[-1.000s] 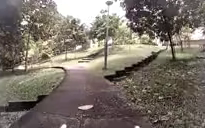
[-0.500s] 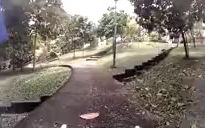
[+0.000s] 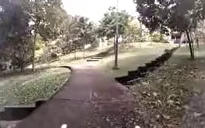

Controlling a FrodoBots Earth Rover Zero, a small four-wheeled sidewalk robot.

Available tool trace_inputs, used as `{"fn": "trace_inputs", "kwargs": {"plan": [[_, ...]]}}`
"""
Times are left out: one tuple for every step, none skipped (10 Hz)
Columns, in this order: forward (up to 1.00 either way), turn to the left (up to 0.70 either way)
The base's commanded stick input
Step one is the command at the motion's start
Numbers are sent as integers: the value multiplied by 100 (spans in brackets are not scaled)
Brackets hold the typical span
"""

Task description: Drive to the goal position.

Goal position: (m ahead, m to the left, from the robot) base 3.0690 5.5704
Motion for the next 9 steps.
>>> {"fn": "trace_inputs", "kwargs": {"plan": [[50,0],[50,0],[50,0],[50,0],[50,48],[50,0],[50,0],[50,36],[50,18]]}}
